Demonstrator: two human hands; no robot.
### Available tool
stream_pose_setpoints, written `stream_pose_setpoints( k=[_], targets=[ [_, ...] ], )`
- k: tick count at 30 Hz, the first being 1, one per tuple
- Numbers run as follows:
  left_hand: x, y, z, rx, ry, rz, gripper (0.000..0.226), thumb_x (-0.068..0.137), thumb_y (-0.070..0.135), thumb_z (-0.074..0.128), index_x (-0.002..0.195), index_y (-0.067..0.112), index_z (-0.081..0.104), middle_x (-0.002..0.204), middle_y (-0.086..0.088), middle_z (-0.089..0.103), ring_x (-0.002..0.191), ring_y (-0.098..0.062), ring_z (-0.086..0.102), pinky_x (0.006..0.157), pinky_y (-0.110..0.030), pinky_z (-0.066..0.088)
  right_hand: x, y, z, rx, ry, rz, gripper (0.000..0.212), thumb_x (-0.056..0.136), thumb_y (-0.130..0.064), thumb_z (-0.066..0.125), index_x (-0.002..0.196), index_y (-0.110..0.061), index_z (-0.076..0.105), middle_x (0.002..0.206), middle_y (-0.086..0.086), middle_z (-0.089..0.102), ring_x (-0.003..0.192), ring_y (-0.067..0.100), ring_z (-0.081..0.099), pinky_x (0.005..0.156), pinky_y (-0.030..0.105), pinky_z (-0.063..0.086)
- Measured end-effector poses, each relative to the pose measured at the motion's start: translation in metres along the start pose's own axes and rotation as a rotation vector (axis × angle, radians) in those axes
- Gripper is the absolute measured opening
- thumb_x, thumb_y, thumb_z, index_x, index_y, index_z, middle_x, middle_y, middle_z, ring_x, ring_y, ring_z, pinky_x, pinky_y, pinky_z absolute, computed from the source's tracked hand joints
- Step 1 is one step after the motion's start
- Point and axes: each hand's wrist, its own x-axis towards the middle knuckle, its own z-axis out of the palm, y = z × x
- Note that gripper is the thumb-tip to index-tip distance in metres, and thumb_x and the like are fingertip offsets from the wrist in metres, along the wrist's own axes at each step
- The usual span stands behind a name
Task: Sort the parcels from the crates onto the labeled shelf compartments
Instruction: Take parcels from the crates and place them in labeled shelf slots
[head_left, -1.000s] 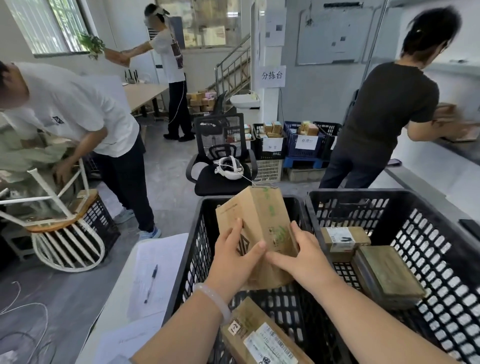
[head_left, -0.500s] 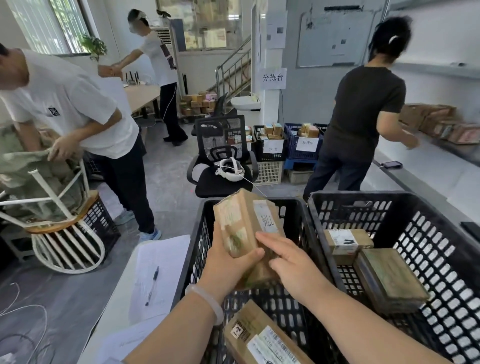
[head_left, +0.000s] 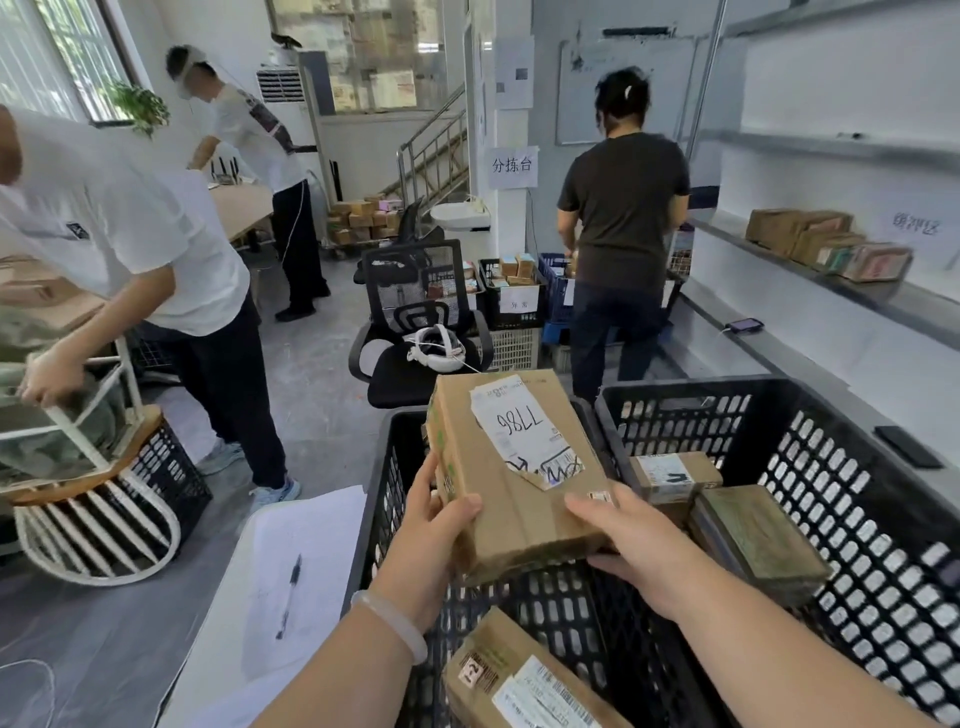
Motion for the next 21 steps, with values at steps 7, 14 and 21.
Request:
stream_pose_setpoints(
  k=[7,14,21],
  targets=[
    [0.005,-0.003,-0.004,0.075,-0.047,-0.019,0.074,0.091,0.011,0.067,0.149,0.043,0.034,0.12,-0.001,0.07,0.103,-0.02,0.072,0.081,-0.041,0.06,-0.007,0.009,0.0,-0.02,0.123,-0.148,0.053,0.081,-0.029,0.077,0.126,-0.038,0.051,0.112,-0.015,0.068,0.107,0.007,0.063,0.099,0.034,0.047],
    [0.002,-0.016,0.02,-0.211,0.028,-0.041,0.079,0.088,0.011,0.07,0.147,0.046,0.03,0.124,-0.006,0.069,0.106,-0.027,0.071,0.089,-0.054,0.057,-0.004,0.012,0.011,0.199,0.082,-0.113,0.132,0.038,-0.062,0.089,0.148,-0.051,0.016,0.143,-0.009,0.046,0.128,0.016,0.047,0.111,0.048,0.035],
    [0.007,-0.018,0.005,0.221,0.211,0.064,0.116,0.064,0.045,0.09,0.153,0.045,0.016,0.154,0.0,0.039,0.138,-0.026,0.042,0.115,-0.054,0.034,-0.004,-0.002,-0.012,0.125,0.133,-0.194,0.125,0.051,-0.041,0.093,0.147,-0.054,0.014,0.147,-0.008,0.044,0.127,0.017,0.05,0.108,0.044,0.041]
  ],
)
